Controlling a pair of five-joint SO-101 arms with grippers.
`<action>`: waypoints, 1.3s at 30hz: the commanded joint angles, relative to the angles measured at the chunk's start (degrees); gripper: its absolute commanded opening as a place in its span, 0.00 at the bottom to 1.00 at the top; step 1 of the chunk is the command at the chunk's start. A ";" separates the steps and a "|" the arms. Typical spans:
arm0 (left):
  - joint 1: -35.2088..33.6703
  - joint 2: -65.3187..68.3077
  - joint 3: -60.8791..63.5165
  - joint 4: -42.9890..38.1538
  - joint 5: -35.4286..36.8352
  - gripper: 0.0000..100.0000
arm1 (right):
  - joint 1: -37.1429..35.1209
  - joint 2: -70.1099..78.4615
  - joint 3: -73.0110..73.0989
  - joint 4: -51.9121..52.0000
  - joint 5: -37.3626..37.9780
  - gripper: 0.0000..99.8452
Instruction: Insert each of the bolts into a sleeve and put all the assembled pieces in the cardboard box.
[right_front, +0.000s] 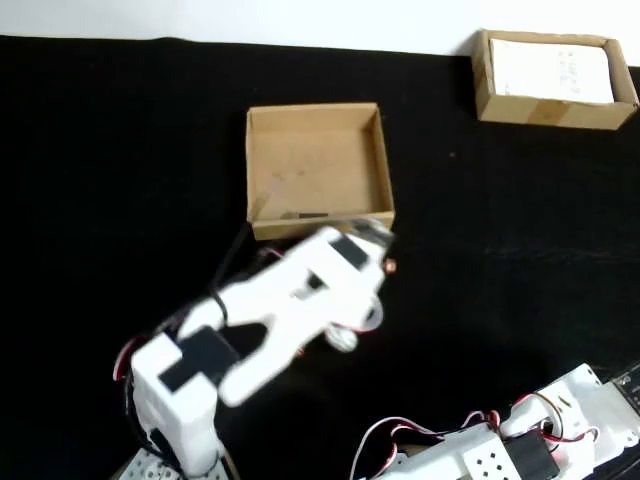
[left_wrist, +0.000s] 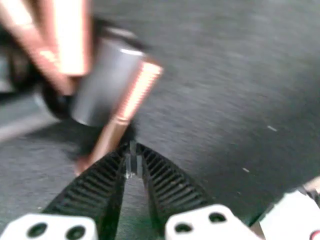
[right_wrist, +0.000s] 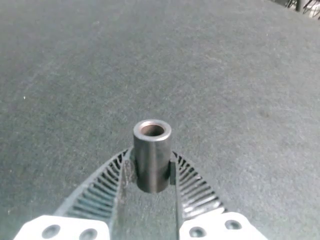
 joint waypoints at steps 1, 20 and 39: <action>-6.55 0.84 -1.27 -0.35 -0.44 0.01 | -2.42 -0.92 -4.53 -1.19 0.44 0.01; -15.16 -13.41 -10.42 13.19 3.69 0.01 | -15.52 -0.92 -5.41 -1.10 0.00 0.01; -18.51 -0.40 -8.84 15.38 17.32 0.01 | -22.81 -0.92 -10.95 -0.92 0.35 0.01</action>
